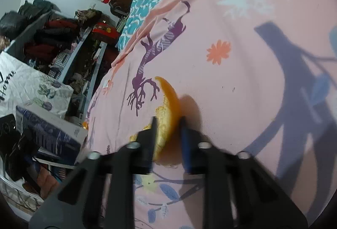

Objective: Collect trash
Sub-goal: 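Carry the carton and peel to the wastebasket and open both grippers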

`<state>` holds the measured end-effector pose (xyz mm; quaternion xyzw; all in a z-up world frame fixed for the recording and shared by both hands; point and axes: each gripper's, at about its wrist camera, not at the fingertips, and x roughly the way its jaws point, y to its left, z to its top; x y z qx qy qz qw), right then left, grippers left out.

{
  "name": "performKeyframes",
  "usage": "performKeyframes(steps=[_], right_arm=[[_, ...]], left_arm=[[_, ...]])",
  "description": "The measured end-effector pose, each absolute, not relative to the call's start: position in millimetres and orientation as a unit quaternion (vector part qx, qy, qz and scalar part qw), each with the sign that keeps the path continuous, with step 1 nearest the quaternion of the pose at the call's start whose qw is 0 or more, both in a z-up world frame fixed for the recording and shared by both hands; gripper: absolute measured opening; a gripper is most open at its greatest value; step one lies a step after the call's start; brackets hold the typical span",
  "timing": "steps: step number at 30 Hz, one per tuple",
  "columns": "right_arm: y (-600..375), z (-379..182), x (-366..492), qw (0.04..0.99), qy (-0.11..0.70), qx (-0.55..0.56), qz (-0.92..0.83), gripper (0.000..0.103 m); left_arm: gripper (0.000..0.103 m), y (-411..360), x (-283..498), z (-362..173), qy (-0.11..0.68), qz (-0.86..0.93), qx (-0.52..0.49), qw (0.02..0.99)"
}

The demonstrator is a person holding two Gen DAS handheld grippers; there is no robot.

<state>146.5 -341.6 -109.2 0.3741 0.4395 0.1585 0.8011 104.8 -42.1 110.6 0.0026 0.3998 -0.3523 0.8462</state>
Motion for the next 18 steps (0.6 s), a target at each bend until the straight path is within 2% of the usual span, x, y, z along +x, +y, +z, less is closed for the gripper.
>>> performKeyframes(steps=[1, 5, 9, 18], right_arm=[[-343, -111, 145, 0.798, 0.436, 0.383, 0.16, 0.012], [-362, -102, 127, 0.806, 0.407, 0.397, 0.166, 0.01], [-418, -88, 89, 0.825, 0.367, 0.406, 0.137, 0.01], [-595, -62, -46, 0.858, 0.267, 0.437, -0.039, 0.01]], left_arm=[[0.049, -46, 103, 110, 0.401, -0.353, 0.007, 0.845], [0.049, -77, 100, 110, 0.407, -0.362, 0.033, 0.838], [0.049, -138, 96, 107, 0.415, -0.395, 0.065, 0.817], [0.049, -371, 65, 90, 0.427, -0.53, 0.131, 0.721]])
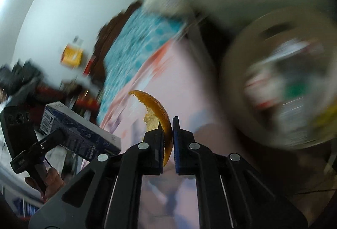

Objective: Collect trash
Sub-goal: 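Carry the carton and peel to the wastebasket and open both grippers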

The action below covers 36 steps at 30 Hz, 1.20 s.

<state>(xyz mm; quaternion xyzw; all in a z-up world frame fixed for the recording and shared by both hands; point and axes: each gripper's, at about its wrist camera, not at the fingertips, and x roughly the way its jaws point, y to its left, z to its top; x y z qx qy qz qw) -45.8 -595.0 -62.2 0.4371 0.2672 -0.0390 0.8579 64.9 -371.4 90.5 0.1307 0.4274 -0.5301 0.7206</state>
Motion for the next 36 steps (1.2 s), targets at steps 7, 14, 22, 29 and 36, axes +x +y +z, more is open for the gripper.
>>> performKeyframes(steps=[7, 14, 22, 29, 36], right_arm=[[-677, -56, -87, 0.858, 0.248, 0.421, -0.156, 0.011], [-710, -76, -72, 0.835, 0.277, 0.429, -0.205, 0.022], [-686, -49, -87, 0.871, 0.24, 0.358, -0.236, 0.091], [-630, -30, -112, 0.883, 0.208, 0.356, -0.226, 0.091], [-550, -39, -139, 0.877, 0.191, 0.39, -0.204, 0.093]], left_arm=[[0.049, -507, 56, 67, 0.43, -0.561, 0.136, 0.695], [0.05, -573, 55, 31, 0.457, -0.563, 0.159, 0.67], [0.065, -553, 63, 30, 0.449, -0.573, 0.158, 0.668], [0.079, -483, 51, 49, 0.412, -0.566, 0.169, 0.694], [0.088, -408, 31, 50, 0.398, -0.546, 0.181, 0.715]])
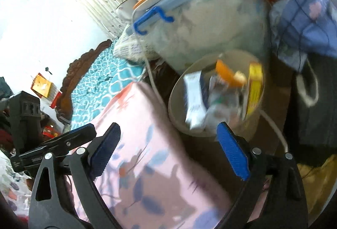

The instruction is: Collect trash

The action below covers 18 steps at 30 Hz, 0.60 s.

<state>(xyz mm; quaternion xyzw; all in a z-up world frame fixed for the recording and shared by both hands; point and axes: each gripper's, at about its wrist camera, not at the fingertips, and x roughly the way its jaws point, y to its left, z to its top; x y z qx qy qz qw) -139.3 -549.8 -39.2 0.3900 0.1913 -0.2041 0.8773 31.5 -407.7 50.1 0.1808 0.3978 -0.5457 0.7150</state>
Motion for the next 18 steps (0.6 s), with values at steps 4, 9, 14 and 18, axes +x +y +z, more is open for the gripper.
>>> performKeyframes(steps=[4, 9, 14, 18], right_arm=[[-514, -46, -149, 0.865, 0.192, 0.414, -0.207, 0.094], [-474, -47, -157, 0.854, 0.194, 0.431, -0.218, 0.095], [-438, -34, -158, 0.86, 0.19, 0.412, -0.232, 0.098], [-410, -20, -157, 0.867, 0.185, 0.399, -0.233, 0.098]], left_arm=[[0.09, -371, 24, 49, 0.388, -0.522, 0.194, 0.734], [0.094, -325, 21, 58, 0.373, -0.493, 0.189, 0.763], [0.094, -281, 20, 68, 0.355, -0.457, 0.184, 0.794], [0.094, -254, 20, 72, 0.349, -0.433, 0.179, 0.812]])
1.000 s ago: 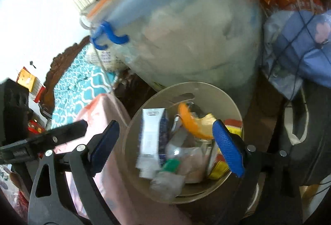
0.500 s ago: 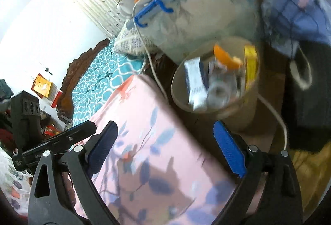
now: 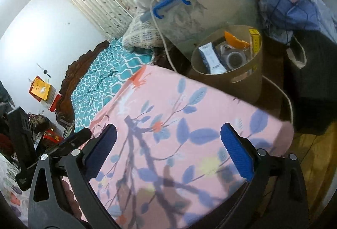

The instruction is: Collect trash

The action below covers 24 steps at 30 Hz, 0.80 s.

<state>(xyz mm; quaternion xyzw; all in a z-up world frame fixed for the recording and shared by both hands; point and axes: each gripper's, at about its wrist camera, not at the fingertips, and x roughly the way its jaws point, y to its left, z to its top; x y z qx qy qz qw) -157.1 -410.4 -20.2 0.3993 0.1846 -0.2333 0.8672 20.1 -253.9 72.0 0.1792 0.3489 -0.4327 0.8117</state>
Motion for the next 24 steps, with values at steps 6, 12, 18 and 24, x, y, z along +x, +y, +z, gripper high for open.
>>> performKeyframes(steps=[6, 12, 18, 24], right_arm=[[-376, -4, -154, 0.88, 0.18, 0.37, -0.238, 0.099], [-354, 3, -152, 0.884, 0.175, 0.356, -0.248, 0.099], [-346, 4, -150, 0.881, 0.176, 0.358, -0.255, 0.099], [-340, 7, -149, 0.883, 0.174, 0.354, -0.253, 0.099]], left_arm=[[0.094, -222, 22, 72, 0.343, -0.401, 0.176, 0.831], [0.094, -201, 17, 76, 0.324, -0.383, 0.178, 0.847], [0.094, -189, 13, 82, 0.307, -0.371, 0.18, 0.858], [0.094, -184, 9, 89, 0.3, -0.357, 0.184, 0.866]])
